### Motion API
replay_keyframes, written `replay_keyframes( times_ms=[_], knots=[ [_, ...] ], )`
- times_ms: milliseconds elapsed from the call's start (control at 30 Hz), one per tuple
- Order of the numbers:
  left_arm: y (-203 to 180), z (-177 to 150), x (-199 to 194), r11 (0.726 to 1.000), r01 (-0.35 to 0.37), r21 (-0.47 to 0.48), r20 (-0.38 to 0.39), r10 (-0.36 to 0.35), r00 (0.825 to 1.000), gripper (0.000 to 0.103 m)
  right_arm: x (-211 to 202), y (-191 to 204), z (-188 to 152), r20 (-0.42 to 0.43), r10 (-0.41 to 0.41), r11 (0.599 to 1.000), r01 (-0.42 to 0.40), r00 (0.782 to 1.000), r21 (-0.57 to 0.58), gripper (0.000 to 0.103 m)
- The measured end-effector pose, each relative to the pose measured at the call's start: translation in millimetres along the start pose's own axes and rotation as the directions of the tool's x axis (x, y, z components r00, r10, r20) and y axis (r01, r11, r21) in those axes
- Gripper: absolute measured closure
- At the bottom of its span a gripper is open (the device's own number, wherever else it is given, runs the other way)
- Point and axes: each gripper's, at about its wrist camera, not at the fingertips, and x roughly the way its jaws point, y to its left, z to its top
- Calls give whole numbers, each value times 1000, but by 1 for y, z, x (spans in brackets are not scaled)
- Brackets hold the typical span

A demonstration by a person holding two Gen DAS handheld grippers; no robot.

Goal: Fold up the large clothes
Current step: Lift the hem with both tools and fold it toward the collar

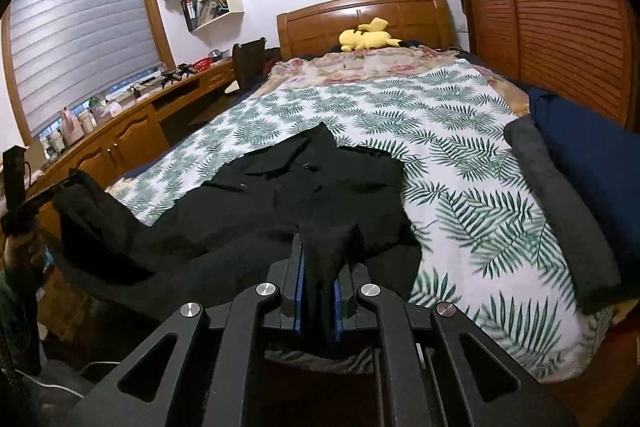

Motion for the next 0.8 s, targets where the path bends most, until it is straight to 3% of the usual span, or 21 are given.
replay_keyframes(
  times_ms=[200, 367, 567, 800],
  knots=[
    [11, 20, 52, 999, -42, -32, 4, 42, 999, 98, 43, -12, 26, 11, -14, 1000, 14, 1000, -22, 93],
    [16, 35, 104, 996, -74, -42, -7, 74, 997, 98, 92, -30, 46, 10, -10, 1000, 10, 1000, 28, 93],
    [22, 49, 146, 995, -74, -62, 1, 74, 997, 98, 150, -47, 65, -29, -16, 998, 18, 999, 64, 93],
    [28, 66, 190, 995, -57, -78, 7, 57, 998, 98, 199, -42, 100, -56, -88, 996, 90, 994, 19, 93]
  ],
)
